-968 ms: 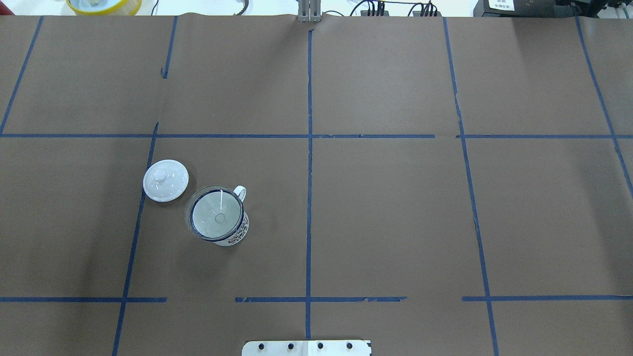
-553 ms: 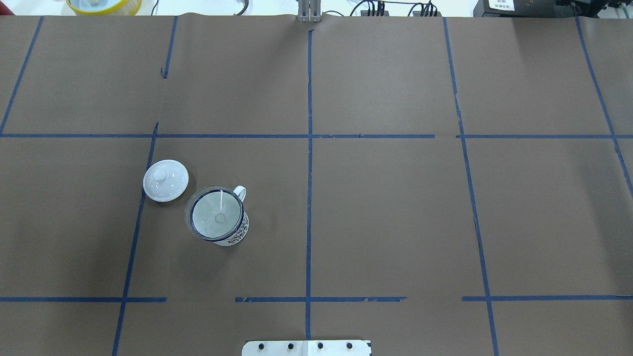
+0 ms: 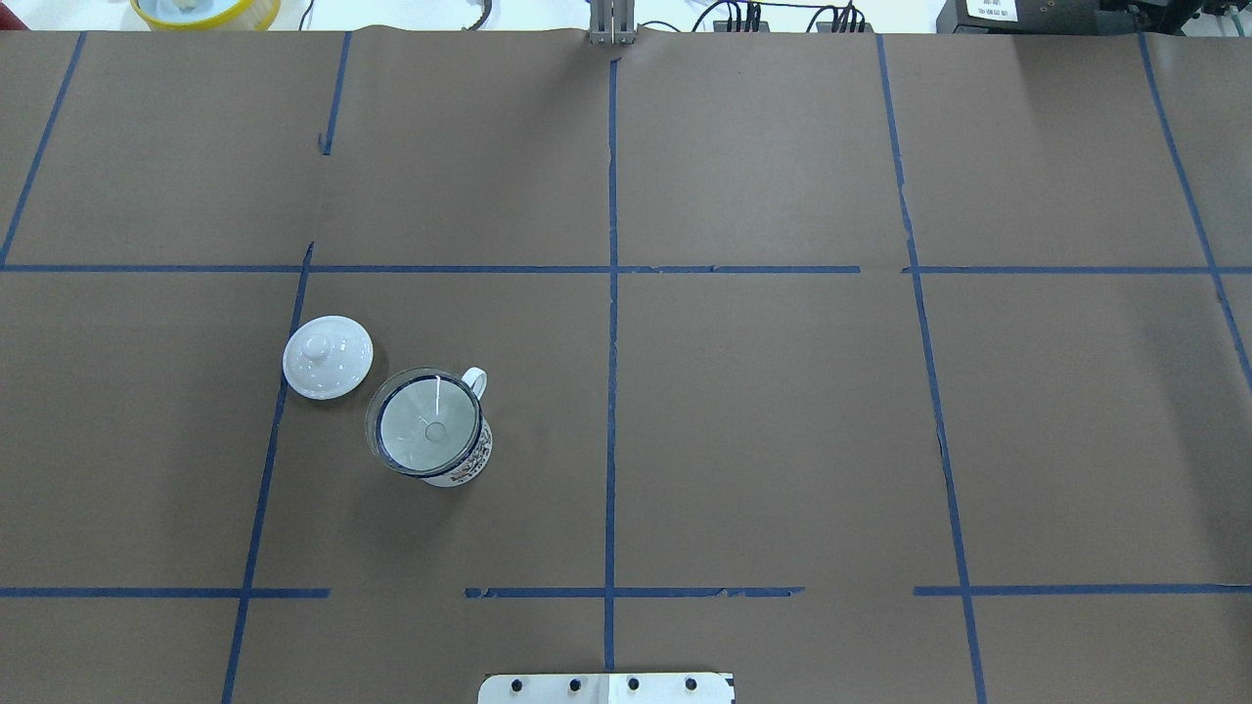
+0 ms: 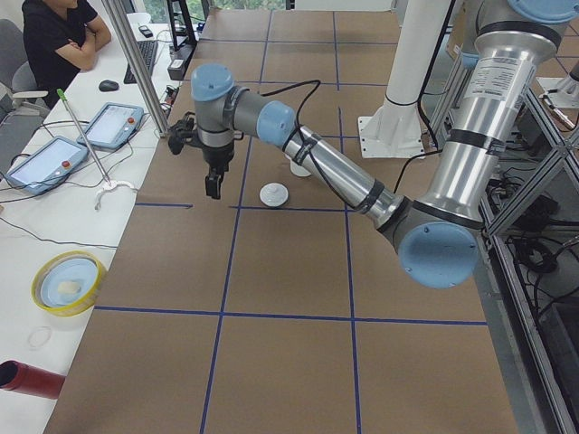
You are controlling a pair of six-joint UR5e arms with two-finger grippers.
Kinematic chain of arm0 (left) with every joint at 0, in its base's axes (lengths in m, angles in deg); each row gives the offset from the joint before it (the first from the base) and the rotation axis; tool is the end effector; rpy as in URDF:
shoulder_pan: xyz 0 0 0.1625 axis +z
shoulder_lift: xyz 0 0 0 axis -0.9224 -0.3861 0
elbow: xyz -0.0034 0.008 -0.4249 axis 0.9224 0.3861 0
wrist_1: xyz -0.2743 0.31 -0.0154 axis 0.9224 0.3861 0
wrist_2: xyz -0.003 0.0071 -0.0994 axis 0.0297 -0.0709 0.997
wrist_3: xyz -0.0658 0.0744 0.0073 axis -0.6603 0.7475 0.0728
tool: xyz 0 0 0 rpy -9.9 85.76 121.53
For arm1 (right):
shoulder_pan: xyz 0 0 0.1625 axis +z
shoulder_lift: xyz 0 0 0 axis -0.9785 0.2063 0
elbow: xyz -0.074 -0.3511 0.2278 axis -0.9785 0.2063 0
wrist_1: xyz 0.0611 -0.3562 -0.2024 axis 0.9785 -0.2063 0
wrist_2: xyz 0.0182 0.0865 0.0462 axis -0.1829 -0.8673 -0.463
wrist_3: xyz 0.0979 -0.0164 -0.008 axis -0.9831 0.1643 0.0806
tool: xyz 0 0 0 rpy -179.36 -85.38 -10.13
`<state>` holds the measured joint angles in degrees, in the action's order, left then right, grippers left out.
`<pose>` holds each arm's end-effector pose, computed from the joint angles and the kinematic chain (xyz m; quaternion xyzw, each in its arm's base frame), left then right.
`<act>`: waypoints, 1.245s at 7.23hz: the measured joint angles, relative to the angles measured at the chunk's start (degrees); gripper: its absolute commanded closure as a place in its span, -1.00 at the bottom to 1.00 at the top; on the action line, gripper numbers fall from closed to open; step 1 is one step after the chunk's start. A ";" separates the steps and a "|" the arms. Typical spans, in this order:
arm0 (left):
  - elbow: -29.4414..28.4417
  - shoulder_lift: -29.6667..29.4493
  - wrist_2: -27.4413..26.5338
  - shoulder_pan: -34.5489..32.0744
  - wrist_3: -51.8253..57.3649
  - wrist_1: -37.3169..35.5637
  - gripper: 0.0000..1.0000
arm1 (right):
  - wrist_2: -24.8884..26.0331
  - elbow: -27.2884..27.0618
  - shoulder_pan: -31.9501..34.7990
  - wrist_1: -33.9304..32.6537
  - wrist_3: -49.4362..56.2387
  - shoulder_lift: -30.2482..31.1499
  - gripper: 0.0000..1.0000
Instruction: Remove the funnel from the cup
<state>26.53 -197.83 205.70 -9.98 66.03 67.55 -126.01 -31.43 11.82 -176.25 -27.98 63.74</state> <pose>0.0591 -0.5507 0.3209 0.0867 0.4150 0.0027 0.9057 0.0670 -0.4451 0.6702 -0.0093 -0.3520 0.0052 0.9359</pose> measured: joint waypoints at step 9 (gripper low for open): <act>9.71 -8.70 -23.41 37.89 -41.02 -0.84 -1.00 | 0.00 -0.01 0.00 0.01 0.00 0.00 -1.00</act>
<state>36.25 -206.53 182.29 27.91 25.01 66.71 -126.01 -31.44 11.82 -176.25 -27.98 63.74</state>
